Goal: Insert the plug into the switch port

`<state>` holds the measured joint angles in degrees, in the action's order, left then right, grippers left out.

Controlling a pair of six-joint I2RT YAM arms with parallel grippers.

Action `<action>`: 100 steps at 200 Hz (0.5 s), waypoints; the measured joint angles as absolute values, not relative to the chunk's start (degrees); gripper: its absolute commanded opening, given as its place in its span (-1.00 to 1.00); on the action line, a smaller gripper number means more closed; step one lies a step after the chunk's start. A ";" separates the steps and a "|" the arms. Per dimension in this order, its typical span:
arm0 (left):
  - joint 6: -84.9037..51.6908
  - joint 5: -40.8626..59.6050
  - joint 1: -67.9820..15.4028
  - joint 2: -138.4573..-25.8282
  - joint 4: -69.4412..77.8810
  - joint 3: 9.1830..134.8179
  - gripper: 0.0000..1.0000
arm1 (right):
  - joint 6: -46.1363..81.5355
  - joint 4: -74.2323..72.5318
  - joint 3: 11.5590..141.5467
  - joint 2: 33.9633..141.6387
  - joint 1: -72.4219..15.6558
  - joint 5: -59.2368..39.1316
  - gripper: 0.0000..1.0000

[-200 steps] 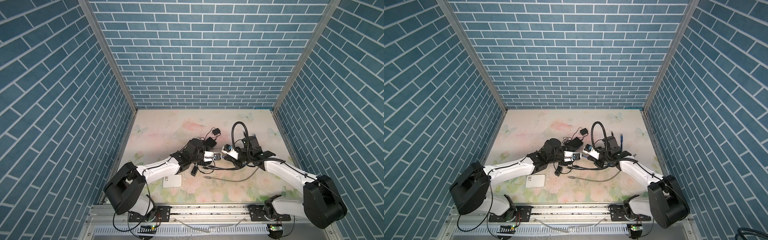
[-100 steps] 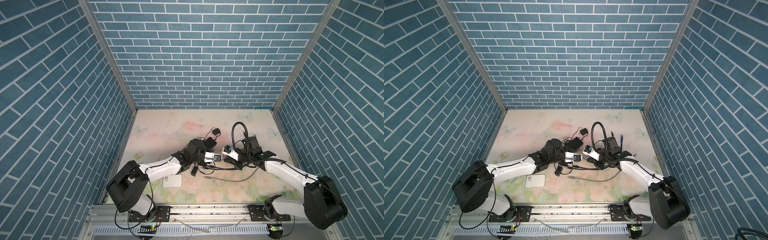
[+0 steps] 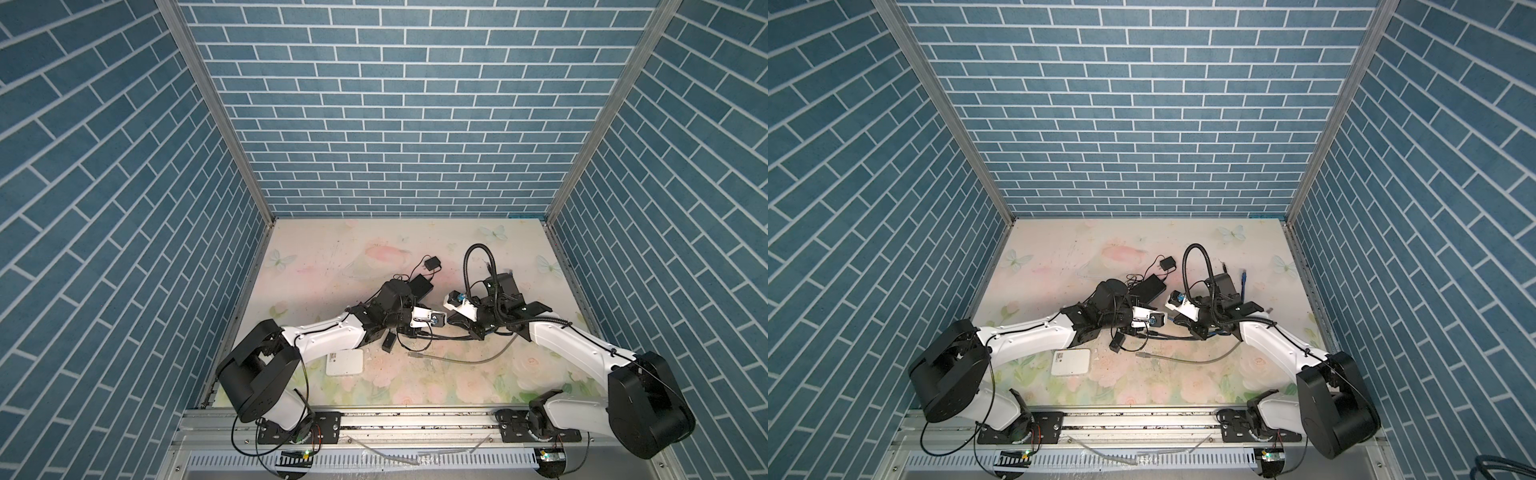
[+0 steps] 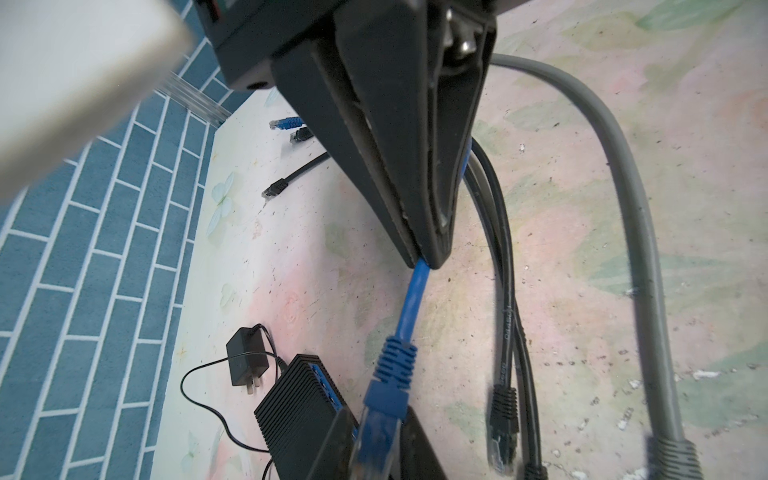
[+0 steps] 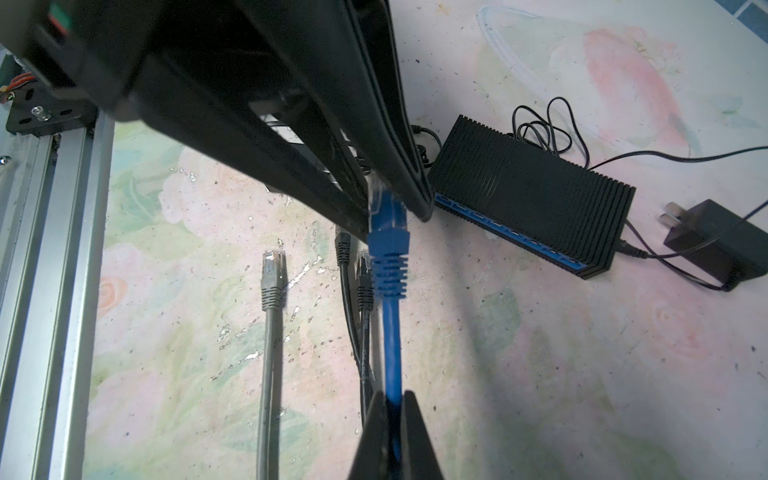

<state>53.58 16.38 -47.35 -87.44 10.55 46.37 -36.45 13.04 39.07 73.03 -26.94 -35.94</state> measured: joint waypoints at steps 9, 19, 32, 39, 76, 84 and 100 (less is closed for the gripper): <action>53.56 16.40 -47.35 -87.44 10.52 46.37 -0.61 | -36.45 12.84 39.07 73.03 -26.94 -36.07 -0.99; 53.58 16.53 -47.33 -87.44 10.39 46.37 -0.63 | -36.42 12.43 39.07 73.03 -26.94 -36.29 -0.92; 53.54 16.64 -47.33 -87.44 10.35 46.41 -0.63 | -36.38 11.46 38.98 73.03 -26.83 -36.47 -0.78; 53.45 16.64 -47.31 -87.44 10.35 46.48 -0.64 | -36.32 10.79 38.89 73.03 -26.79 -36.53 -0.67; 52.88 17.72 -47.44 -87.85 10.37 47.00 -0.67 | -35.53 3.14 36.71 72.51 -26.98 -38.72 -0.29; 52.71 17.89 -47.44 -88.01 10.37 47.09 -0.68 | -35.38 1.37 35.92 72.40 -27.16 -39.27 -0.29; 52.31 18.22 -47.44 -88.36 10.35 47.37 -0.68 | -35.38 -1.61 34.26 72.40 -27.68 -39.81 -0.29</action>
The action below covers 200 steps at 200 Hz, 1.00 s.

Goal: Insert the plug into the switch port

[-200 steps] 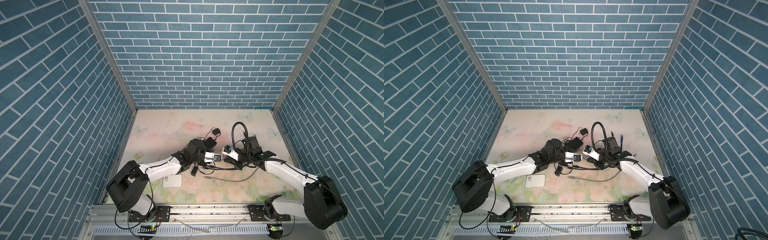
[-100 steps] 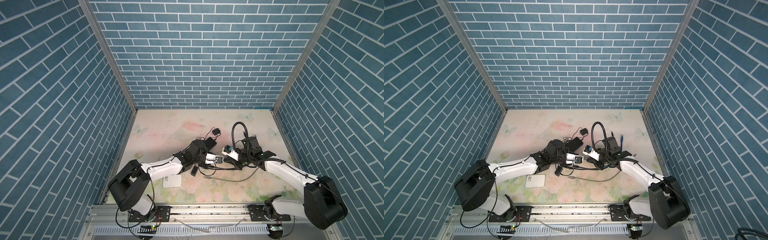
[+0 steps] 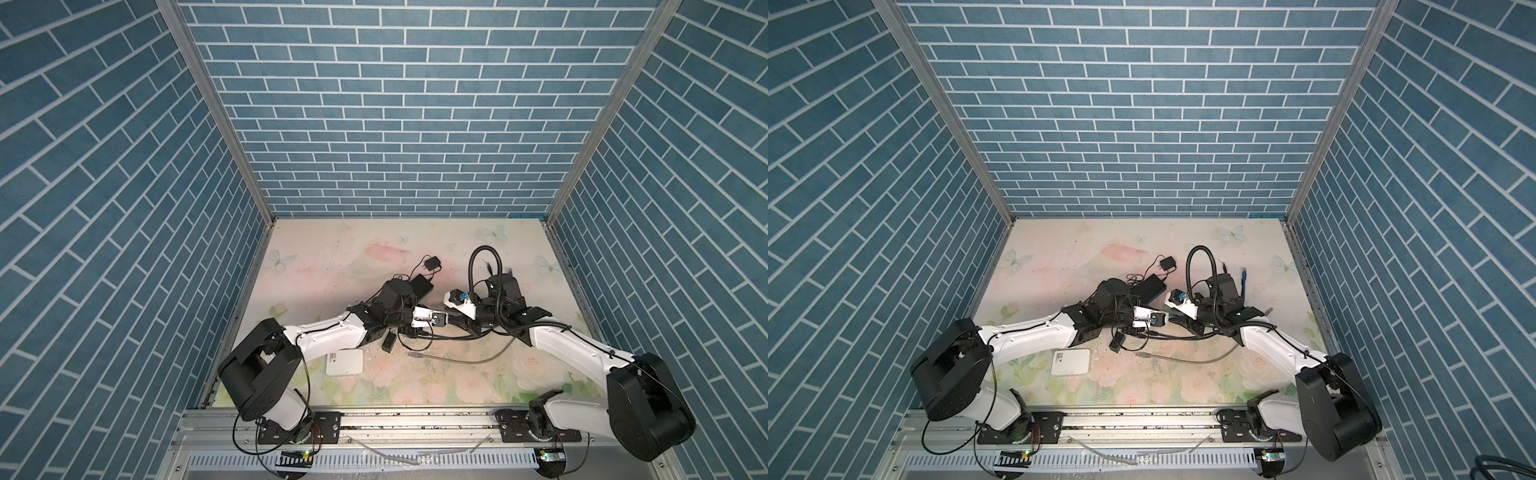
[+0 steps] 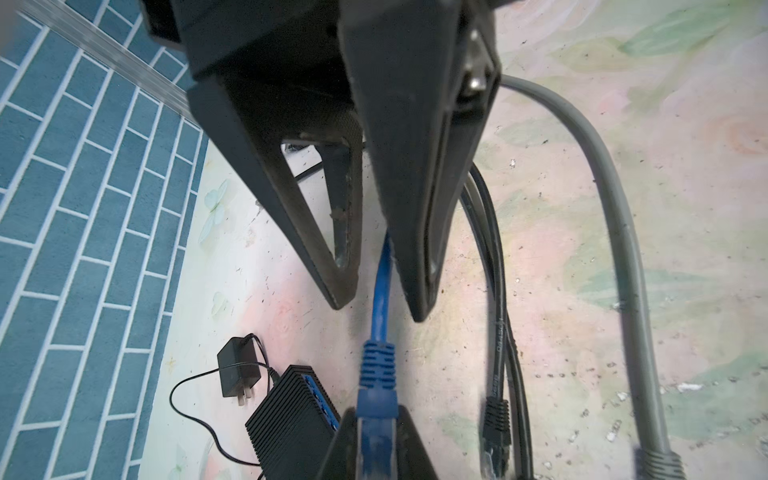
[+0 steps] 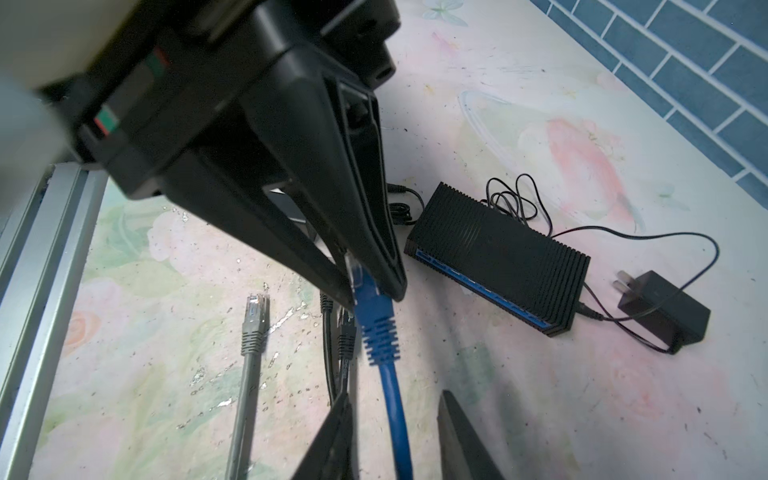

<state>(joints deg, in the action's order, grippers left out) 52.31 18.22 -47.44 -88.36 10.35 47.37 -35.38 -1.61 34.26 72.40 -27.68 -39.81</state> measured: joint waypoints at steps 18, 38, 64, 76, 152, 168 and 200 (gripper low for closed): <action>51.96 18.55 -47.44 -88.64 10.35 47.77 -0.68 | -35.38 -4.14 32.86 72.40 -28.32 -40.12 -0.30; 51.86 19.31 -47.46 -88.82 9.87 48.27 -0.68 | -35.20 -7.68 31.46 72.40 -28.84 -40.10 -0.30; 51.86 20.36 -47.55 -88.97 8.86 49.23 -0.68 | -34.74 -12.51 29.47 72.40 -28.95 -39.53 -0.30; 51.81 20.73 -47.55 -89.06 8.62 49.39 -0.68 | -34.74 -14.37 28.64 72.29 -28.99 -39.16 -0.31; 51.77 21.30 -47.57 -89.08 7.20 50.28 -0.68 | -32.38 -19.03 26.46 70.70 -29.06 -38.39 -0.56; 51.81 21.32 -47.57 -89.08 7.20 50.35 -0.68 | -32.01 -19.14 26.44 70.70 -29.06 -38.39 -0.53; 51.62 21.78 -47.55 -89.52 6.63 51.00 -0.68 | -31.83 -19.44 26.44 70.52 -28.99 -38.17 -0.42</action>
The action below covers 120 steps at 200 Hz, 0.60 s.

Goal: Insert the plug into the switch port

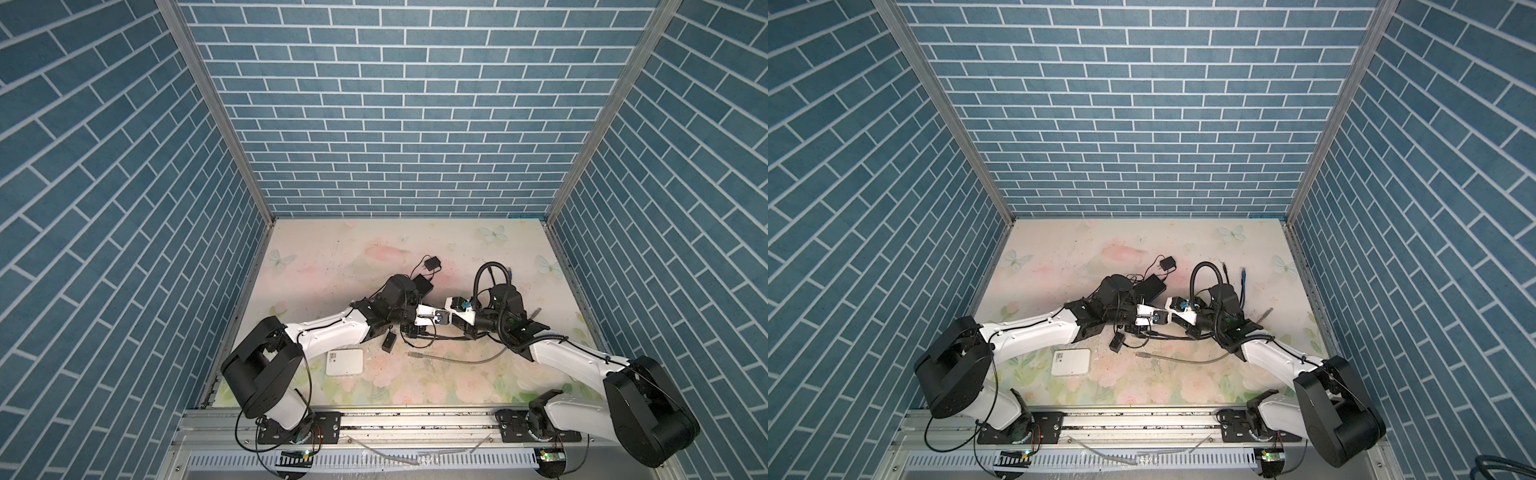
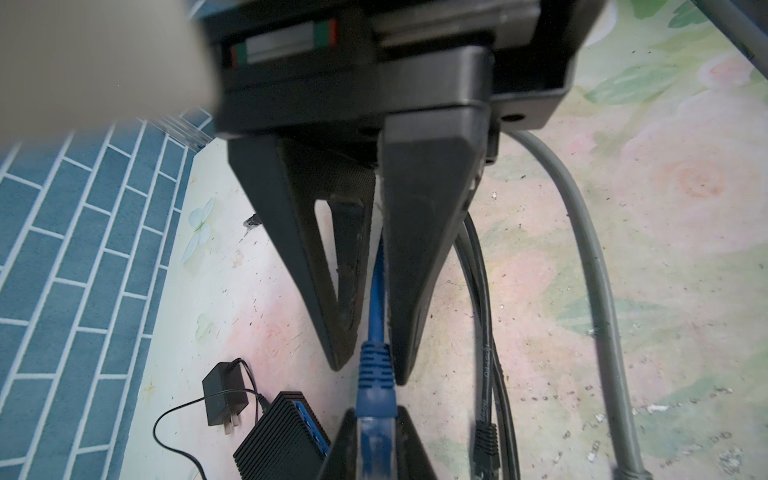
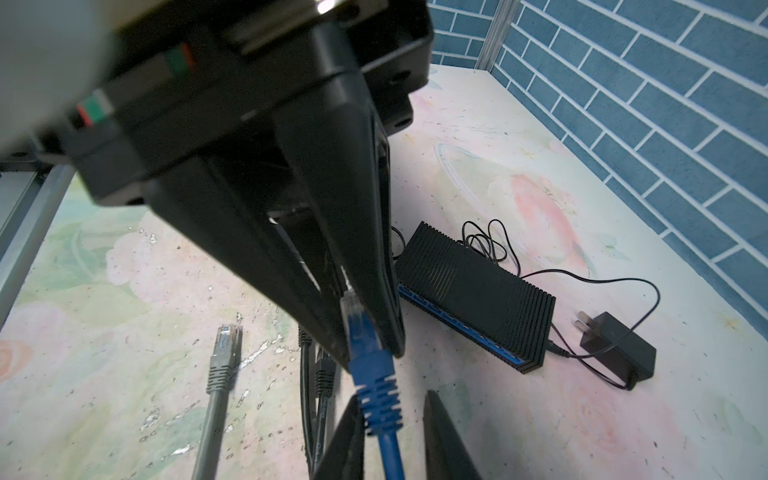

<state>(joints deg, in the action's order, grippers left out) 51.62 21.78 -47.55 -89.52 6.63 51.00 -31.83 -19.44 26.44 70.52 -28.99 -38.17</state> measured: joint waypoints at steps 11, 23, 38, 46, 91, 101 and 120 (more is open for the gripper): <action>51.59 22.04 -47.55 -89.76 6.28 51.35 -0.68 | -31.77 -19.40 26.44 70.46 -28.93 -38.09 -0.39; 51.55 22.20 -47.55 -89.91 6.07 51.55 -0.68 | -31.75 -19.40 26.44 70.41 -28.93 -37.95 -0.39; 51.53 22.44 -47.55 -90.11 5.80 51.81 -0.68 | -31.57 -19.31 26.39 70.30 -28.91 -37.93 -0.39; 51.48 22.61 -47.55 -90.19 5.69 51.96 -0.68 | -31.35 -19.31 26.39 70.26 -28.91 -37.91 -0.39; 52.16 22.98 -47.48 -91.00 4.73 53.15 -0.68 | -28.77 -18.98 26.06 70.17 -28.82 -38.41 -0.73; 52.29 23.05 -47.46 -91.22 4.71 53.30 -0.68 | -28.18 -18.85 25.98 70.17 -28.82 -38.52 -0.82; 52.29 23.40 -47.37 -91.74 4.69 53.39 -0.62 | -27.79 -18.74 25.65 70.17 -28.80 -38.41 -0.97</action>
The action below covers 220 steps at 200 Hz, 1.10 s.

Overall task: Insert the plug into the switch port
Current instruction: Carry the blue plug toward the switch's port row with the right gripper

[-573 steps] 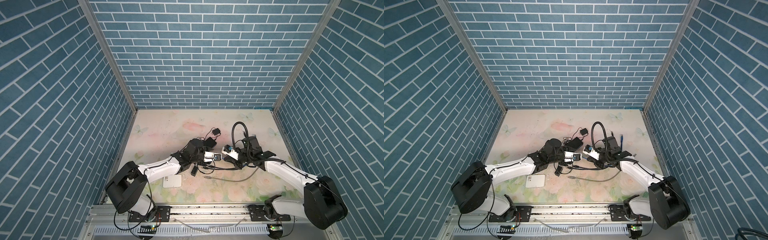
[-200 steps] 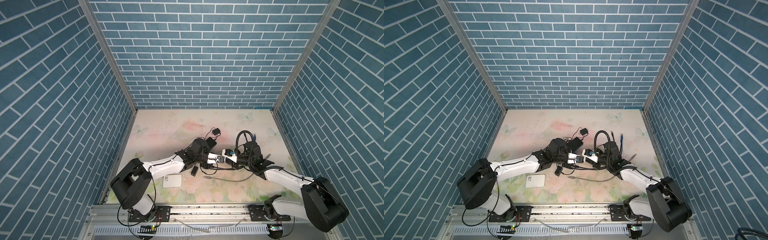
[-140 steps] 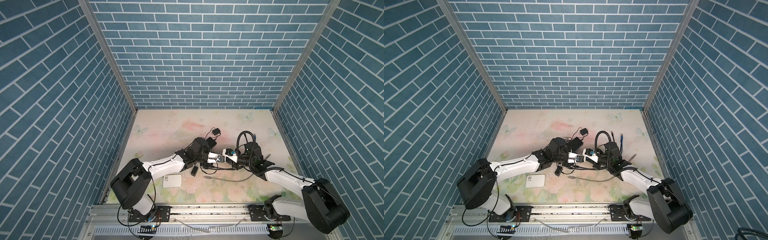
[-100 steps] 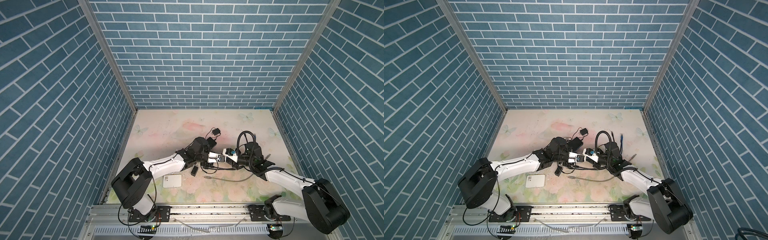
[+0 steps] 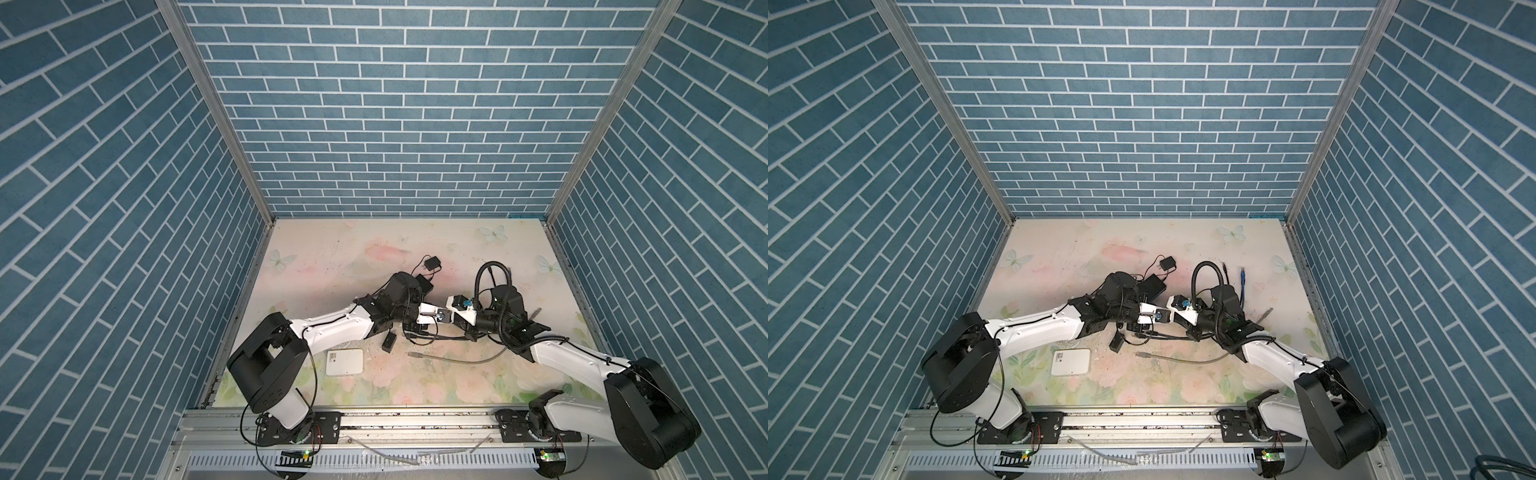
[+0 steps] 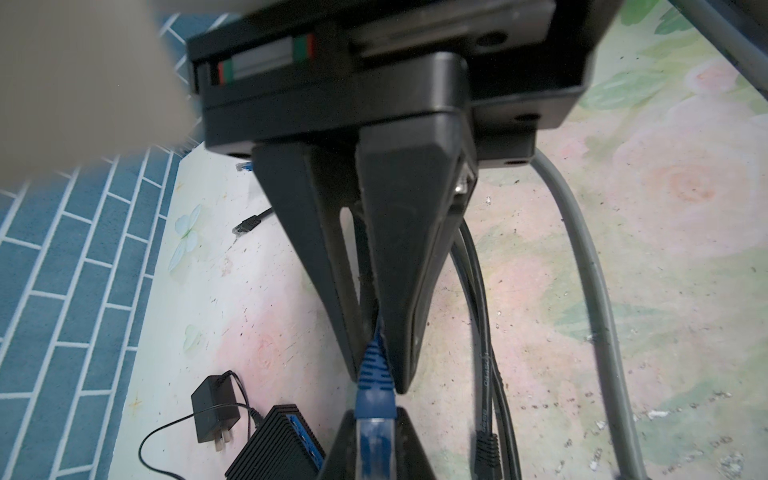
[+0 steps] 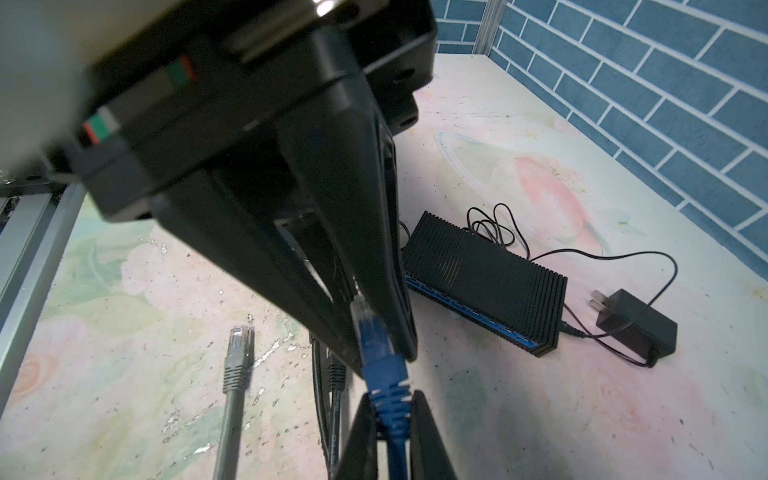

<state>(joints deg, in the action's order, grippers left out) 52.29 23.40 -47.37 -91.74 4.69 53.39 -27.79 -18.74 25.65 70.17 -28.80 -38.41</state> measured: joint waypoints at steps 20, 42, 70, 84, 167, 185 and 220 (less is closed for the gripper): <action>50.96 23.16 -47.40 -92.25 5.37 53.39 -0.28 | -27.79 -18.92 25.65 70.17 -28.71 -37.69 -1.00; 48.25 21.52 -47.72 -93.12 8.12 52.84 0.05 | -27.57 -19.44 25.65 70.30 -28.36 -35.75 -1.00; 44.80 18.02 -47.68 -93.67 10.07 51.64 0.18 | -25.93 -20.18 26.20 71.77 -28.34 -33.41 -1.00; 42.83 16.29 -47.42 -93.86 10.20 51.64 0.23 | -24.51 -20.16 27.31 73.10 -28.36 -32.25 -1.00; 22.02 -0.16 -39.00 -100.01 -1.23 66.94 0.90 | -14.37 -10.44 37.45 81.58 -29.63 -24.75 -1.00; 20.32 -1.37 -39.03 -101.73 -4.03 68.64 0.90 | -12.12 -9.98 37.45 81.97 -29.63 -22.68 -1.00; 19.27 -1.72 -39.03 -103.37 -7.03 66.72 0.90 | -9.30 -10.04 37.45 82.70 -29.63 -18.48 -1.00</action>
<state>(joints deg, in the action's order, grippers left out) 19.27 -1.72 -39.03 -103.37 -7.03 66.72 -9.30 -10.04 37.45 82.70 -29.63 -18.48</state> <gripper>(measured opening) 0.948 0.124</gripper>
